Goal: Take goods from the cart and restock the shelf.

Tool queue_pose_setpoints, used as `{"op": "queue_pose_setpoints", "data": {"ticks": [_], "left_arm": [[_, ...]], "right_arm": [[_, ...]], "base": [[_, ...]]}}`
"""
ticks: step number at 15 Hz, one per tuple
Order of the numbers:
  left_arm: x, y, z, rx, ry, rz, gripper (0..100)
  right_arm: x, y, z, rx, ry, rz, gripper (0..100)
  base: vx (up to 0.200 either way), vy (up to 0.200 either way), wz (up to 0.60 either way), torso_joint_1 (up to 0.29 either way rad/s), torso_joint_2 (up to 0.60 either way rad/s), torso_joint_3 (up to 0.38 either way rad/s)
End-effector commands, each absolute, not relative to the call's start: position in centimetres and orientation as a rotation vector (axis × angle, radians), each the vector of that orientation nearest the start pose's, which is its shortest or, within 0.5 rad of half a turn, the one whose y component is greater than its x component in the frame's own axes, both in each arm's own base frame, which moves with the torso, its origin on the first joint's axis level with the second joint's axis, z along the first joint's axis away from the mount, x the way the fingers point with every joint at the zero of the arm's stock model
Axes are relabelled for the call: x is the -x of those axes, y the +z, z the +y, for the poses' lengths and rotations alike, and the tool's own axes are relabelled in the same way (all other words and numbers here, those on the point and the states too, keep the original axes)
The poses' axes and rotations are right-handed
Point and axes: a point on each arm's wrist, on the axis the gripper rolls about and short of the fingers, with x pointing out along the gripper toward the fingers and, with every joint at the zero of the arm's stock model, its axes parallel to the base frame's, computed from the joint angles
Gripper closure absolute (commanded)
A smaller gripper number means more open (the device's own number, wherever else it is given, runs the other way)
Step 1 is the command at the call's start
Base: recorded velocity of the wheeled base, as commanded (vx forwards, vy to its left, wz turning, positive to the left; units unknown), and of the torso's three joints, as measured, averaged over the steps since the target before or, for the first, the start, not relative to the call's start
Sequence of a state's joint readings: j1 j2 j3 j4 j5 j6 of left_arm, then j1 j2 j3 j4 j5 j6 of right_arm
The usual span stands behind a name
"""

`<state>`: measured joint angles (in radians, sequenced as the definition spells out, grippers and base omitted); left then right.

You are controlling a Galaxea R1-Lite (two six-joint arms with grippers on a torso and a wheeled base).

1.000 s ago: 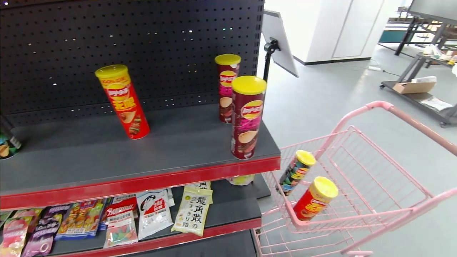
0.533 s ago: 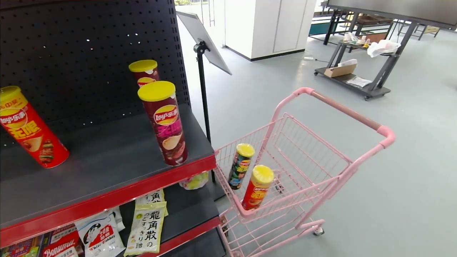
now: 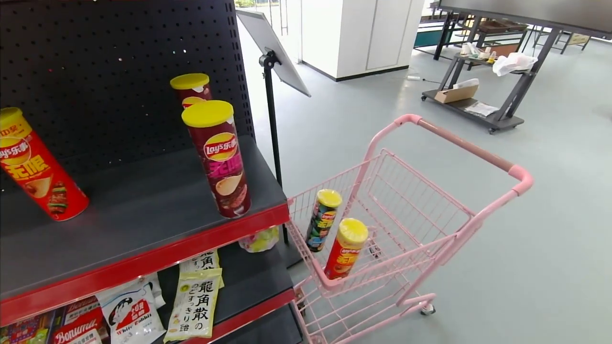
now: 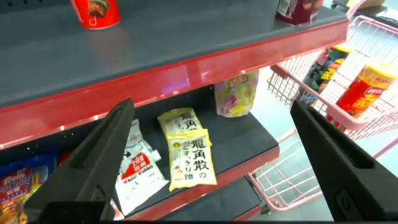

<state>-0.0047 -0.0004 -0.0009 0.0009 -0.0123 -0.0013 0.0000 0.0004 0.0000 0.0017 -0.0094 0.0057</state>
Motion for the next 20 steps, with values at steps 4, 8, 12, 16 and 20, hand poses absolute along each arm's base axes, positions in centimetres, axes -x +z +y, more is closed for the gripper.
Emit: {"op": "queue_pose_setpoints", "data": {"ticks": [4, 8, 12, 16, 20], "left_arm": [[2.28, 7.53, -0.02, 0.002, -0.017, 0.002, 0], [2.28, 7.53, -0.02, 0.002, -0.017, 0.002, 0], [2.28, 7.53, -0.02, 0.002, -0.017, 0.002, 0], [2.28, 7.53, -0.01, 0.002, -0.015, 0.002, 0], [2.28, 7.55, -0.01, 0.002, -0.015, 0.0, 0]], "right_arm": [[2.28, 7.52, -0.02, -0.006, -0.011, 0.003, 0], [2.28, 7.53, -0.02, -0.006, -0.011, 0.002, 0], [2.28, 7.52, -0.02, -0.006, -0.011, 0.003, 0], [2.28, 7.52, -0.02, -0.005, -0.011, 0.003, 0], [2.28, 7.53, -0.02, -0.002, -0.008, 0.002, 0]], "base": [[0.0, 0.0, 0.0, -0.148, 0.37, 0.223], [0.0, 0.0, 0.0, -0.145, 0.39, 0.24], [0.0, 0.0, 0.0, -0.188, 0.52, 0.338], [0.0, 0.0, 0.0, -0.166, 0.54, 0.365], [0.0, 0.0, 0.0, -0.124, 0.47, 0.344]]}}
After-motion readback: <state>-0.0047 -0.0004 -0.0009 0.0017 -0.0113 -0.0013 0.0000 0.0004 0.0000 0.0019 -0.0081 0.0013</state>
